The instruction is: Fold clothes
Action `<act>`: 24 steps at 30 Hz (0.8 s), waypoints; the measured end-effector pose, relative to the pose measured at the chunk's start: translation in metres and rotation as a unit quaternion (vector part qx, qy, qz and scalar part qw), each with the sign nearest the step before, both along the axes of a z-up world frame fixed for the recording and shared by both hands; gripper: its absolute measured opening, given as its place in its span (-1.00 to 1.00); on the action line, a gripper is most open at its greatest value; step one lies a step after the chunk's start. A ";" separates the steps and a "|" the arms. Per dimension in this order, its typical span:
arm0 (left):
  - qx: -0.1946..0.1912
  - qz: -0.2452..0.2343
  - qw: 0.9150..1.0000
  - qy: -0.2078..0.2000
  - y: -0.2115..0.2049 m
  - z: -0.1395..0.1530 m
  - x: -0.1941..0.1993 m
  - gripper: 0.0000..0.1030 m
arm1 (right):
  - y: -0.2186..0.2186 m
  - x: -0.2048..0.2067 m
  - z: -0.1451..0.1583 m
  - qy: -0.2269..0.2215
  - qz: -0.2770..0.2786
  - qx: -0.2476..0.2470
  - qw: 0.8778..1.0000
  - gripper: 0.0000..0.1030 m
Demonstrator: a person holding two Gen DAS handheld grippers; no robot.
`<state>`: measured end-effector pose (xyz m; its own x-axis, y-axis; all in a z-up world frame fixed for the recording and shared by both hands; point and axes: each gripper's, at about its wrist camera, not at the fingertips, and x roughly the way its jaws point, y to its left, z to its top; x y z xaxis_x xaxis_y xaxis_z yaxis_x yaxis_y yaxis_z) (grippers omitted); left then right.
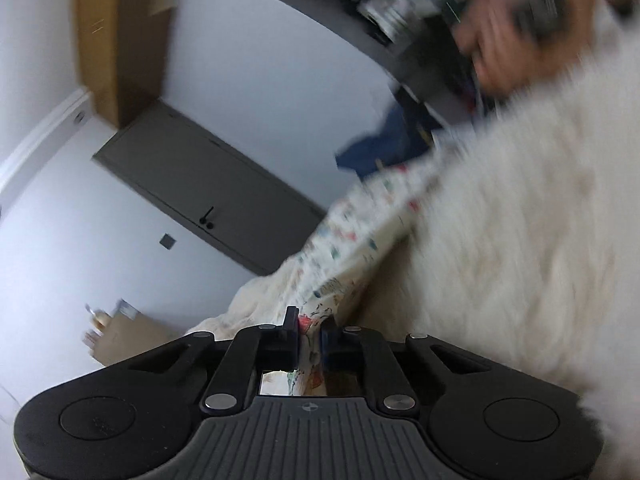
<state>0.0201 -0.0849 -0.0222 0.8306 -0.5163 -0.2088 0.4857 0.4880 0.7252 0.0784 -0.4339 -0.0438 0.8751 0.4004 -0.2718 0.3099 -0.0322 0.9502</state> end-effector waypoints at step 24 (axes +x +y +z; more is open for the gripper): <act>-0.048 -0.098 0.985 0.131 -0.077 0.057 -0.021 -0.87 | -0.041 0.010 0.165 -0.096 -0.137 -0.233 0.958 -0.76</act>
